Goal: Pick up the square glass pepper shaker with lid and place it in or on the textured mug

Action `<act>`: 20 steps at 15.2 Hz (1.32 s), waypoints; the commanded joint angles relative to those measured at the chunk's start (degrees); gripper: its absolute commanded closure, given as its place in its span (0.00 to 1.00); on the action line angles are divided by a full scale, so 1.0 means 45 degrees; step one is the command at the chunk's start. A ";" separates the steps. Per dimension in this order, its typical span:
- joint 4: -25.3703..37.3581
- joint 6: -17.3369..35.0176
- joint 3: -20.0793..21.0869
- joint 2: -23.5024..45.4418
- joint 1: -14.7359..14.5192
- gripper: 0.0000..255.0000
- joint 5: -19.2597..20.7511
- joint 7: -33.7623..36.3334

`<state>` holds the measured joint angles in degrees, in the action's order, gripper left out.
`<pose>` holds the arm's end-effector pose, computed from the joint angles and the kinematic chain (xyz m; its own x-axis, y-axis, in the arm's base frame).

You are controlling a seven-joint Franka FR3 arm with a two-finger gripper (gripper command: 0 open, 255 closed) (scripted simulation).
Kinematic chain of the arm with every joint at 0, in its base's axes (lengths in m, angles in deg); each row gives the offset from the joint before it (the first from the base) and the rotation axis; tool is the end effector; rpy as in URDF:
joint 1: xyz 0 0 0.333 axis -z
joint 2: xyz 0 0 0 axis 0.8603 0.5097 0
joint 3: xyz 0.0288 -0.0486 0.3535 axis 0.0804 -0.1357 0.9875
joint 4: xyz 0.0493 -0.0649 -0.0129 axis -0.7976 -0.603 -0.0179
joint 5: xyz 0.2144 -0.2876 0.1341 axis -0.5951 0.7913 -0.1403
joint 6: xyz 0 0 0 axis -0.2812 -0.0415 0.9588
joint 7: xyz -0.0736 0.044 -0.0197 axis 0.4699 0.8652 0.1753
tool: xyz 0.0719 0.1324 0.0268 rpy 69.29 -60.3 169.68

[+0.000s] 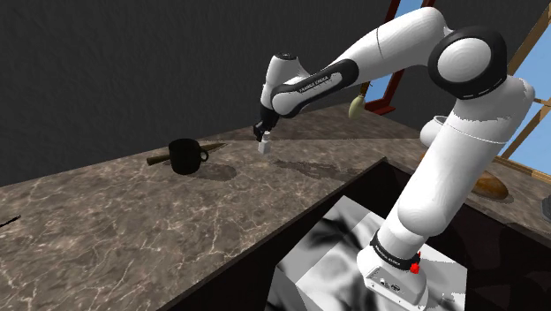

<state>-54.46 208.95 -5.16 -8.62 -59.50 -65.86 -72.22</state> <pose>0.5528 0.0095 0.3981 0.9657 0.1218 0.2293 0.0923 -0.9865 0.1354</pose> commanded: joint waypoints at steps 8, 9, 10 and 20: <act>0.0757 -0.1506 0.0014 -0.0762 -0.0024 1.00 -0.0310 -0.0367; 0.0859 -0.1672 0.0016 -0.0828 -0.0028 1.00 -0.0337 -0.0399; 0.0964 -0.1838 0.0017 -0.0892 -0.0031 1.00 -0.0363 -0.0431; 0.2158 -0.3506 0.0030 -0.1379 -0.0066 1.00 -0.0573 -0.0711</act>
<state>-45.49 194.06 -5.01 -14.68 -59.80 -68.34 -75.26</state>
